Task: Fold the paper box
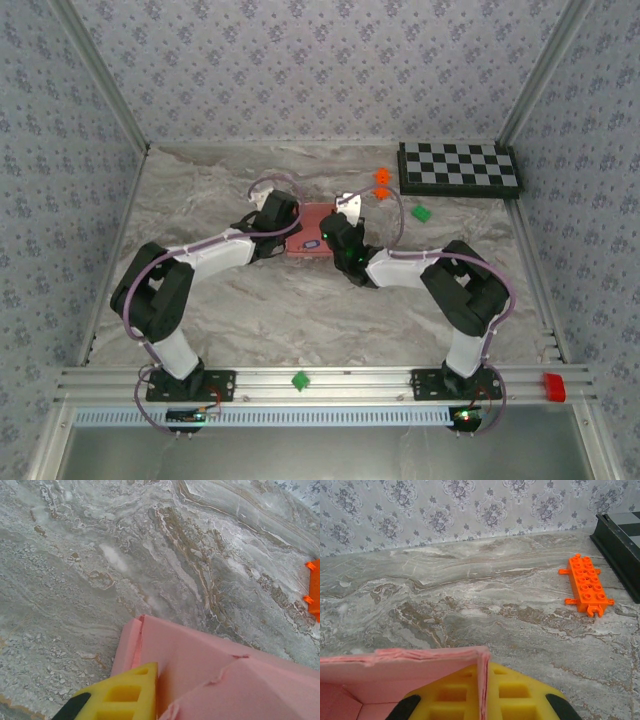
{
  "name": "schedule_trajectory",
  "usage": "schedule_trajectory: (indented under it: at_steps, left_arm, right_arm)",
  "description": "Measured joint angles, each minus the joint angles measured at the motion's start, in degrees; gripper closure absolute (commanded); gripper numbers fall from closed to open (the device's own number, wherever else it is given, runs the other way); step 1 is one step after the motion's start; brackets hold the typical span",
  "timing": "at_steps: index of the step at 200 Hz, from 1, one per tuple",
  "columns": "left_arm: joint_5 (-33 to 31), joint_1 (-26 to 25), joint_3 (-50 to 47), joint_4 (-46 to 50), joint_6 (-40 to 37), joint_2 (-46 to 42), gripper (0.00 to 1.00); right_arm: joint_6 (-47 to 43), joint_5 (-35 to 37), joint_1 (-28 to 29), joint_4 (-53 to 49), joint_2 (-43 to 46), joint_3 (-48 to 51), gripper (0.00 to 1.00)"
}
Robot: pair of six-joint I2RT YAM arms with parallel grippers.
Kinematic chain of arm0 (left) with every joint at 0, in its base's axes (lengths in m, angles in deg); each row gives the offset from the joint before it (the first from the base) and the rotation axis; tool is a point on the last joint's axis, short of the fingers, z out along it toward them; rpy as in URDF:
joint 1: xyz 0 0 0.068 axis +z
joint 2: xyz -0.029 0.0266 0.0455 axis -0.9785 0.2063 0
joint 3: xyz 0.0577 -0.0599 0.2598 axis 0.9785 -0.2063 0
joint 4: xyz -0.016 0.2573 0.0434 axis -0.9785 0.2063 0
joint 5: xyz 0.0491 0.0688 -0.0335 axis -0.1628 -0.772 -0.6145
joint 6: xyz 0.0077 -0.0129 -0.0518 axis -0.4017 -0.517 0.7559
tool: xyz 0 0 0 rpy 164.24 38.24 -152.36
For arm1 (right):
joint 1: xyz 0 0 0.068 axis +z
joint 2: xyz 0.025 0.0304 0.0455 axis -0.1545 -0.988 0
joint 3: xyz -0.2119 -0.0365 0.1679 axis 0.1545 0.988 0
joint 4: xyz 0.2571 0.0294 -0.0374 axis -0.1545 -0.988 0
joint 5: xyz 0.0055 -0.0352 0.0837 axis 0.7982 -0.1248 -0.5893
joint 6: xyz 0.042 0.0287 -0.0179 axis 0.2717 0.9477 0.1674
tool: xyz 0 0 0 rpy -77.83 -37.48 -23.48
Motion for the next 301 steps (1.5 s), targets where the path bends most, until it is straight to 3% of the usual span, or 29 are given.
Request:
schedule_trajectory:
  at_steps: [301]
  left_arm:
    - [-2.56, -2.75, -11.34, -2.21, 0.68, -6.88, 0.74]
  right_arm:
    - [3.63, 5.05, 4.90, -1.60, 0.96, 4.17, 0.92]
